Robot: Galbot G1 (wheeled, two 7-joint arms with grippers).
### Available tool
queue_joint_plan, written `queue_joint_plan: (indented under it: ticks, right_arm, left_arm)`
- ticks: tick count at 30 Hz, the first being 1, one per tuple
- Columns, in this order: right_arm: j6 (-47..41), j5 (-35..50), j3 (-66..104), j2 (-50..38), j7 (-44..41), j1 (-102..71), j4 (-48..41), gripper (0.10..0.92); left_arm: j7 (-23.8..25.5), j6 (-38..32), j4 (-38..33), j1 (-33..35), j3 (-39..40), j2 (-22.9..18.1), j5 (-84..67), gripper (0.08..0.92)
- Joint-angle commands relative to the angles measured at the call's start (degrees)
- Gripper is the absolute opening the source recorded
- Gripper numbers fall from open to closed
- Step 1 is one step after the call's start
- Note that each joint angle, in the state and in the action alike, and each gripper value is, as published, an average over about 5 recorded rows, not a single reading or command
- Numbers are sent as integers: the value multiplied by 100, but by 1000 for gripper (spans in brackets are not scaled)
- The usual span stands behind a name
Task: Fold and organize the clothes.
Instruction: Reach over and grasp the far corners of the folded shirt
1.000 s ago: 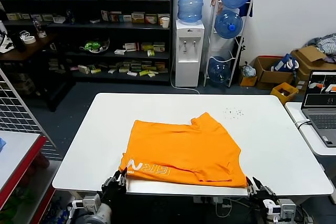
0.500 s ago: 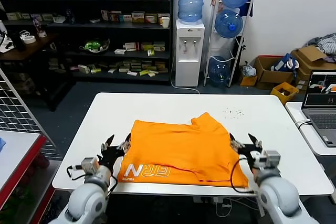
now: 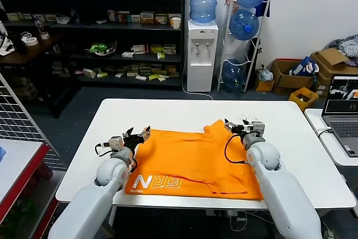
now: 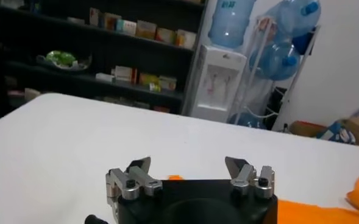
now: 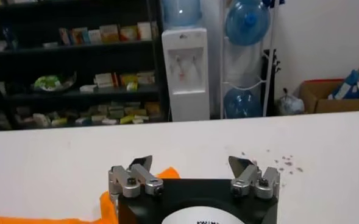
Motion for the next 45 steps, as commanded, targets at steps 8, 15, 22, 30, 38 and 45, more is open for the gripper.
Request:
queue_joint_plan:
  ticks: [8,15,22,30,38,45]
  right_arm:
    - [-194,-199,-286,294,-282,675,-1216,823]
    - [-183,-266,-308,355,-354,688,-1366,821]
    - [-265,-263,-357,381,-389,664,-1375,685]
    - [-206,-255,-370,364,-405,594,-1250,451]
    - [241,-202,-293,315,-438,470,-1084,235]
    - [534,-9,-187,105,-396,-4,-209,124]
  left_arm:
    - [284,274,1629,-1034,597,-298,-68,823]
    - [267,304,1681,-1026,637,-299,-35,823]
    - [258,306,1658,-973,662,-270,-25,772]
    - [262,272,1605,-906,629,-277,-56,542]
    - [293,-42,1476,-802,528,-334,-28,317]
    - [294,-339,781,-452,351,-192,125,121]
